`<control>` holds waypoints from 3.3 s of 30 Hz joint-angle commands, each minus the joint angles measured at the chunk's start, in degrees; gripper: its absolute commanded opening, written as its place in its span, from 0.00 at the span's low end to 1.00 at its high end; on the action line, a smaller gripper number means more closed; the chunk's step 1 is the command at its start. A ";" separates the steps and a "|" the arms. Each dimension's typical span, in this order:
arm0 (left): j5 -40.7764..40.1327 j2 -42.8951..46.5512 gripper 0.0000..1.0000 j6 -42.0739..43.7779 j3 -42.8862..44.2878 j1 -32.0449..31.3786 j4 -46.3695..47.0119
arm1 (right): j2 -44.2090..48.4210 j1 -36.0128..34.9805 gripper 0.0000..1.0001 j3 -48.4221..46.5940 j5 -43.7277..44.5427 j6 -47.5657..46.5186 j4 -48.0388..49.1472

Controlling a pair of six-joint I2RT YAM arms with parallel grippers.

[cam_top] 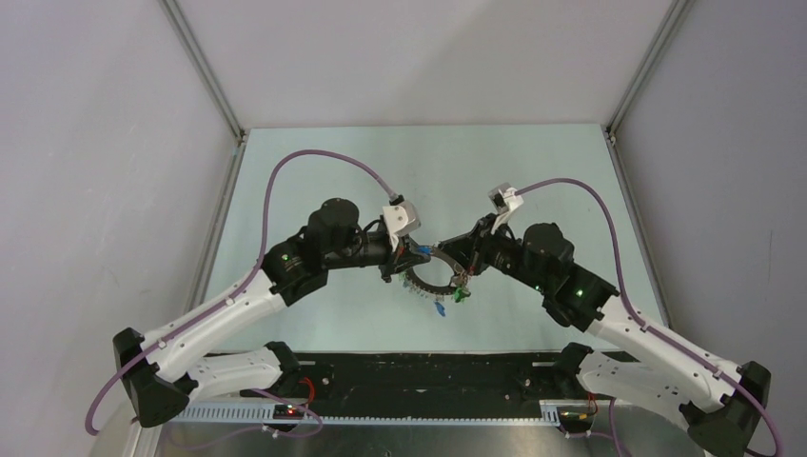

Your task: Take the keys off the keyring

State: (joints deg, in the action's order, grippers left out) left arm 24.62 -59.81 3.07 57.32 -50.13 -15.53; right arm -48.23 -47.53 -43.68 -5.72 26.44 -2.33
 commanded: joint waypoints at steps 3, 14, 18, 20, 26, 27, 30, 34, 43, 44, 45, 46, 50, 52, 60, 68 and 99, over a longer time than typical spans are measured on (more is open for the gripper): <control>3.79 1.35 0.00 -0.36 3.12 -0.97 1.15 | -2.36 0.88 0.00 -3.50 8.64 -0.19 -5.54; 2.25 -1.12 0.00 -2.63 6.60 0.20 0.52 | -3.58 -3.41 0.00 -5.49 11.50 -5.41 -9.09; 2.58 -0.77 0.00 -2.63 6.24 0.66 0.48 | -2.24 -2.06 0.00 -5.45 10.40 -5.11 -9.62; 2.75 -0.49 0.00 -2.63 5.73 0.80 0.46 | -1.43 -0.41 0.00 -5.45 7.99 -4.37 -9.30; 2.75 -0.75 0.00 -3.84 4.15 1.14 0.42 | 2.12 2.14 0.00 -4.32 -0.36 -4.35 -5.02; 2.79 -0.86 0.00 -4.16 4.06 1.29 0.48 | 2.28 2.29 0.00 -4.25 -1.19 -4.57 -4.82; 3.52 -1.07 0.00 -5.46 4.23 2.23 0.44 | 2.50 2.87 0.00 -4.26 -5.23 -5.09 -4.33; 4.53 -0.59 0.00 -4.96 4.09 2.65 0.44 | 3.23 3.15 0.00 -4.27 -6.18 -4.91 -4.61; 10.98 0.35 0.00 -3.32 4.29 2.63 0.12 | 4.47 4.09 0.50 -3.72 -13.70 -15.80 -4.64; 12.14 0.32 0.00 -3.24 4.42 2.59 -0.09 | 4.86 4.06 0.50 -3.17 -14.49 -18.81 -4.19; 12.70 0.27 0.00 -3.18 4.79 2.58 -0.77 | 5.55 4.05 0.50 -2.73 -16.50 -20.21 -3.04; 13.58 0.10 0.00 -3.17 4.98 2.63 -1.19 | 5.93 4.04 0.50 -1.98 -17.52 -22.90 -2.42; 14.33 0.04 0.00 -0.26 6.75 2.60 -4.26 | 6.69 3.89 0.50 -0.49 -23.77 -30.20 -0.30; 14.85 0.11 0.00 0.69 7.43 2.60 -5.18 | 6.47 3.40 0.50 -0.37 -27.15 -33.55 -0.56; 17.12 0.24 0.00 2.15 9.24 2.66 -6.97 | 5.58 0.54 0.51 0.16 -31.06 -41.91 -1.71; 18.93 0.22 0.00 2.91 9.43 2.67 -7.40 | 3.22 -0.02 0.53 0.18 -30.98 -44.51 1.40; 13.51 3.22 0.00 5.74 7.98 2.62 -8.40 | 3.91 1.88 0.00 0.34 -35.82 -36.95 4.23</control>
State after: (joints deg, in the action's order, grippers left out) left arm 39.68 -58.92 6.72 63.55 -47.81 -26.87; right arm -46.30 -46.94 -43.27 -40.53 -15.40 0.23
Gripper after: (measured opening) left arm 0.021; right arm 0.012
